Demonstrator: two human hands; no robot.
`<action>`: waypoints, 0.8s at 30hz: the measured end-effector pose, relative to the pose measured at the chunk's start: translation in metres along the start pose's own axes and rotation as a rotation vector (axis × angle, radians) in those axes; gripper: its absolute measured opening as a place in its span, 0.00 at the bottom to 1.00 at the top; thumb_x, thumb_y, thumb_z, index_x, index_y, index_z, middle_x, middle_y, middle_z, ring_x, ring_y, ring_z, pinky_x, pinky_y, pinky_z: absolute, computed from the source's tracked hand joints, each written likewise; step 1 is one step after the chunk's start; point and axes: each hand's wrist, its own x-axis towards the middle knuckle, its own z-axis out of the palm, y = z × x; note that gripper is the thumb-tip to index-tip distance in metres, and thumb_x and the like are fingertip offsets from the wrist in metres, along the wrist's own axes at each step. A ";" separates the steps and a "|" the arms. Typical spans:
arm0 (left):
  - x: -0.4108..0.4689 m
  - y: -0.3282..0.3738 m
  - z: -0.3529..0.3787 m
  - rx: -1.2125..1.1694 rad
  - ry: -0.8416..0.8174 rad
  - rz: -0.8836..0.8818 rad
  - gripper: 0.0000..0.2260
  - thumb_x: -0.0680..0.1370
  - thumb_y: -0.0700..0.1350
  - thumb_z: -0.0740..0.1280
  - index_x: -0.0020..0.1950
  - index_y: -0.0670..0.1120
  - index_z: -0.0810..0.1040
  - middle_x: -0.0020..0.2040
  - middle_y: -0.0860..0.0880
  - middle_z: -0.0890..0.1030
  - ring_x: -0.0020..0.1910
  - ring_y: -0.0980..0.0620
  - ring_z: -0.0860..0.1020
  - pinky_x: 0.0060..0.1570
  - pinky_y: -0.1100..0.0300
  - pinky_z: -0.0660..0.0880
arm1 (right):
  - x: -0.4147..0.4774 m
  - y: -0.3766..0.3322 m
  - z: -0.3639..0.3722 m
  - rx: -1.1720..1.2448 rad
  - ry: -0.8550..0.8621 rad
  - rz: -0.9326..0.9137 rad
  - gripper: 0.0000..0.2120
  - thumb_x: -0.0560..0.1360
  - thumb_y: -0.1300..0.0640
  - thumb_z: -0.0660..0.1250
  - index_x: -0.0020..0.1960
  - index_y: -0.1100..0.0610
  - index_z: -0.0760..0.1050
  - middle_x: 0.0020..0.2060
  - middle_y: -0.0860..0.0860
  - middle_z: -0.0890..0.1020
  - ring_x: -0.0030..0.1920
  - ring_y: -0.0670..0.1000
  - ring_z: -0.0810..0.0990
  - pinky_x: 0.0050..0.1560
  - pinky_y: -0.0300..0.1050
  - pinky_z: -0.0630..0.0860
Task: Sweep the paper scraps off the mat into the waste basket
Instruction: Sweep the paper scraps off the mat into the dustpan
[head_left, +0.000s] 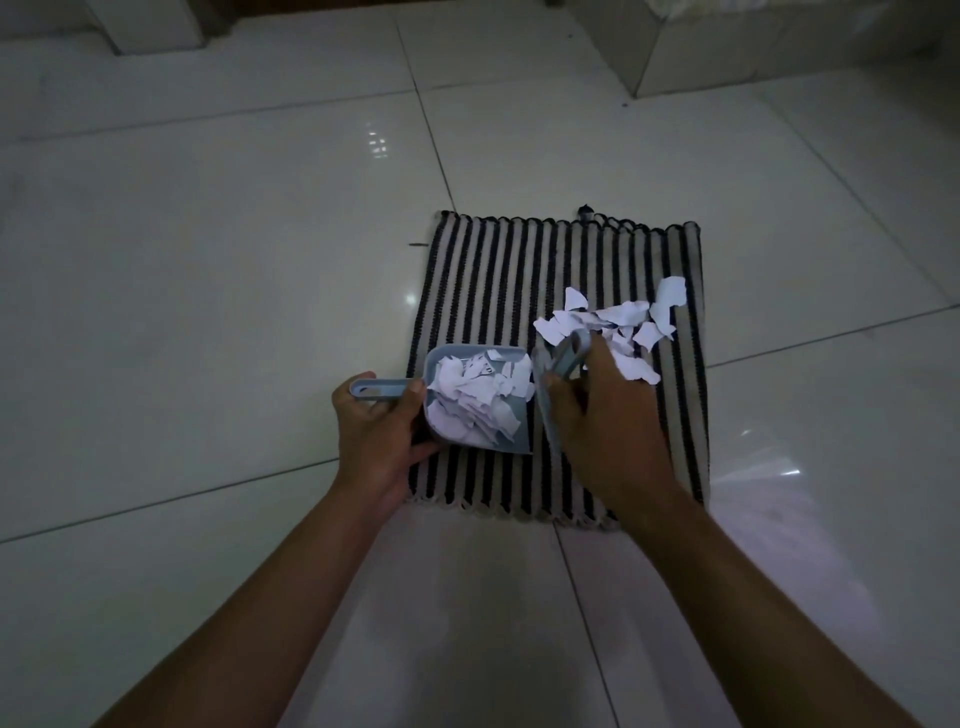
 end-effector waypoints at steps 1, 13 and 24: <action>0.000 0.000 0.000 -0.014 0.003 0.008 0.20 0.78 0.38 0.71 0.61 0.50 0.64 0.54 0.43 0.80 0.49 0.46 0.83 0.38 0.50 0.82 | -0.001 -0.002 0.002 0.005 -0.013 -0.005 0.09 0.82 0.50 0.59 0.61 0.50 0.67 0.35 0.48 0.80 0.29 0.44 0.79 0.23 0.32 0.71; 0.000 0.006 -0.003 -0.037 0.014 0.009 0.20 0.79 0.37 0.71 0.62 0.50 0.64 0.55 0.44 0.80 0.50 0.46 0.82 0.36 0.52 0.83 | -0.005 -0.001 -0.001 0.040 0.054 0.032 0.11 0.81 0.53 0.61 0.62 0.52 0.68 0.32 0.47 0.80 0.29 0.41 0.79 0.23 0.35 0.73; 0.007 0.006 0.009 -0.058 0.012 0.038 0.22 0.78 0.38 0.72 0.64 0.48 0.64 0.57 0.40 0.81 0.52 0.45 0.84 0.42 0.45 0.83 | 0.030 0.006 -0.029 0.017 0.156 0.003 0.13 0.82 0.53 0.60 0.65 0.51 0.69 0.35 0.45 0.80 0.31 0.45 0.79 0.23 0.35 0.73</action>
